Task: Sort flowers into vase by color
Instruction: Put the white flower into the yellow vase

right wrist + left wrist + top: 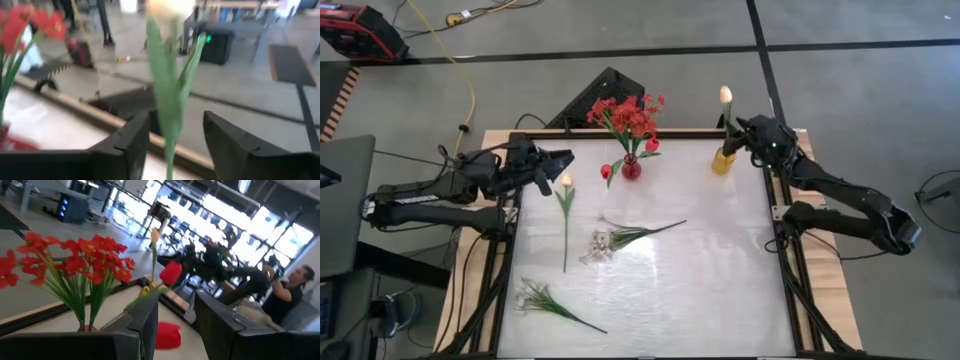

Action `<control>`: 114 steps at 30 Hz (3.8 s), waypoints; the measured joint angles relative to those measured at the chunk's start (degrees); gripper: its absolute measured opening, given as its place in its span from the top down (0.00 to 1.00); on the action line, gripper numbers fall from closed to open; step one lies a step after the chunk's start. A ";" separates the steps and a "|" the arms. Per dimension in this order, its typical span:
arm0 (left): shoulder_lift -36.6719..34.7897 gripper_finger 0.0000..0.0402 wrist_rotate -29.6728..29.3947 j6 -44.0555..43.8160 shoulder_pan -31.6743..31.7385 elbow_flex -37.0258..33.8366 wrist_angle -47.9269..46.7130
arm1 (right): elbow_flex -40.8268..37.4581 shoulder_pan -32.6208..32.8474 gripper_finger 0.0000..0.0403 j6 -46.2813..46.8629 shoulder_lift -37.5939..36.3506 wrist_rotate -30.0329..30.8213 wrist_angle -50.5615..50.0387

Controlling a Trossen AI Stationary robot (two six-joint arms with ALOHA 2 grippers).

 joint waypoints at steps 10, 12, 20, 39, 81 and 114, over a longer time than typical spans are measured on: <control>2.90 0.71 -0.24 -5.36 -2.02 0.00 -21.27 | 6.92 3.20 0.37 -4.62 -9.91 -11.51 -22.78; 5.24 0.71 -3.67 -9.61 -2.33 -0.53 -25.58 | 8.37 5.32 0.37 -4.32 -10.94 -11.83 -24.95; 14.00 0.65 -2.66 -31.66 -2.29 -5.51 -39.20 | 9.50 14.76 0.37 0.10 -11.55 -11.56 -27.54; 37.91 0.49 0.01 -47.86 -9.39 -15.09 -24.82 | 9.50 24.35 0.37 2.85 -4.86 -11.17 -28.84; -3.28 1.00 -33.91 -2.96 -14.12 -9.05 3.31 | 15.67 26.90 0.37 2.27 -5.93 -11.37 -15.33; 33.16 1.00 34.85 22.47 12.52 26.86 28.72 | 33.14 30.38 0.37 -2.74 18.60 -17.23 3.35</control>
